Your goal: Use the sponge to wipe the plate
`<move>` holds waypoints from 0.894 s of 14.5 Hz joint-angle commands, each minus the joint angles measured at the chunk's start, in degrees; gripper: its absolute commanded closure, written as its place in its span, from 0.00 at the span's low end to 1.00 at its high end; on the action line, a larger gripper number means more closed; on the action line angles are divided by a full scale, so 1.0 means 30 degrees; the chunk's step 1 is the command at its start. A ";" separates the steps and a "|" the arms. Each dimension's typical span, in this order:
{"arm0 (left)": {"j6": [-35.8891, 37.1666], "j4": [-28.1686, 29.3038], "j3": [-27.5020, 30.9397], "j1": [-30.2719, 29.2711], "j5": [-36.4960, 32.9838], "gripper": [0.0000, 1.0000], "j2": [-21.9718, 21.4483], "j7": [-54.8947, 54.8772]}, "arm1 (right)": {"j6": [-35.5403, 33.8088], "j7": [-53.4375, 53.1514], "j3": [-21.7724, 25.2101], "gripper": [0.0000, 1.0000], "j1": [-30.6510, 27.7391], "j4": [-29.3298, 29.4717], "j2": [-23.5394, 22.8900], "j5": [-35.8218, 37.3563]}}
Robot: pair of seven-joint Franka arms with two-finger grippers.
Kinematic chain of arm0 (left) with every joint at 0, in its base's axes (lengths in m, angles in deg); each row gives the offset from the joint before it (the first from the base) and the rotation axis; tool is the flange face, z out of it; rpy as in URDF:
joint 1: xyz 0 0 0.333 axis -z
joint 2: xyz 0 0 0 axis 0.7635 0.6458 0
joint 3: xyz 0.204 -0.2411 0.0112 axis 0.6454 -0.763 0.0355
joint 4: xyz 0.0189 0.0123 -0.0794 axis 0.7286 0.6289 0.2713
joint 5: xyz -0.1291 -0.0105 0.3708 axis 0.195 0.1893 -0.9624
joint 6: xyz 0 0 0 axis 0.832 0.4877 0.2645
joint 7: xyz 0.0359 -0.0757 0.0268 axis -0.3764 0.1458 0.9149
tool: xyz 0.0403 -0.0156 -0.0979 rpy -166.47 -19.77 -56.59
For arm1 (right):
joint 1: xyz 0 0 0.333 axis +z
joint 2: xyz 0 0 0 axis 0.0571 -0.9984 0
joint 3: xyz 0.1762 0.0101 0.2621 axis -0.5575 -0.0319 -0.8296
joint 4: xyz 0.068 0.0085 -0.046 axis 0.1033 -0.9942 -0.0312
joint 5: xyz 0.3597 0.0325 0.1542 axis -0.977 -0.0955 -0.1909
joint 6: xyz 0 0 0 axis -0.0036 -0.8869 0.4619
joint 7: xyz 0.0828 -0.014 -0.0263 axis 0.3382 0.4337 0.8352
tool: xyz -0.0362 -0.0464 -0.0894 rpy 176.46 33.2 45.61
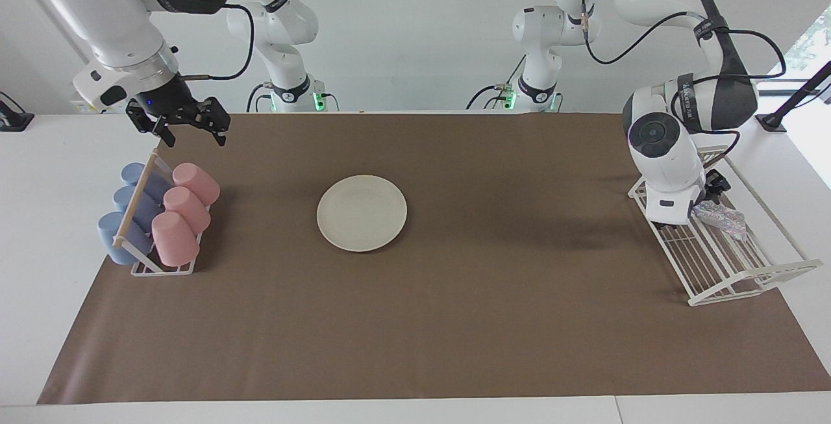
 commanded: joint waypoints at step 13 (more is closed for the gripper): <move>0.7718 -0.3401 0.0293 -0.1083 1.3199 0.00 -0.5264 -0.6489 | -0.0164 -0.0359 -0.0457 0.00 -0.0074 0.0054 0.0391 -0.0358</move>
